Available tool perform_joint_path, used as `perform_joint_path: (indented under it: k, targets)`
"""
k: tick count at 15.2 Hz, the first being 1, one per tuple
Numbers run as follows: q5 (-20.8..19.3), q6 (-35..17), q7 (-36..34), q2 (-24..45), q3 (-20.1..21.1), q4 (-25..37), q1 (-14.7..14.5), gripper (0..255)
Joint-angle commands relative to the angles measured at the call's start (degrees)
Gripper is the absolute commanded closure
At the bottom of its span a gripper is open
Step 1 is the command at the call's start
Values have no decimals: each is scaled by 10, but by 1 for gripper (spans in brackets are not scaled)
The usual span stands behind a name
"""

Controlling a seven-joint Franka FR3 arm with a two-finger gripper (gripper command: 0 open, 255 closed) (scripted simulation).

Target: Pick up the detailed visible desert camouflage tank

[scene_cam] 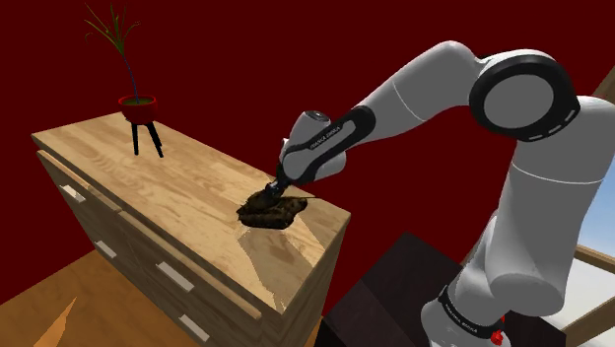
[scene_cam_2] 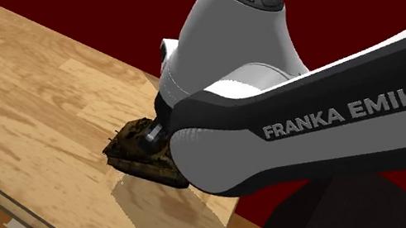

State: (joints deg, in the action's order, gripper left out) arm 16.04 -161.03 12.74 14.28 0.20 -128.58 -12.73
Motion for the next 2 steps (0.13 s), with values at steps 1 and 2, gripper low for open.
perform_joint_path:
  k: [1,2]
  targets:
    - [-3,7,-2,-8,-2,1,0,255]
    - [-3,7,-2,-8,-2,1,0,255]
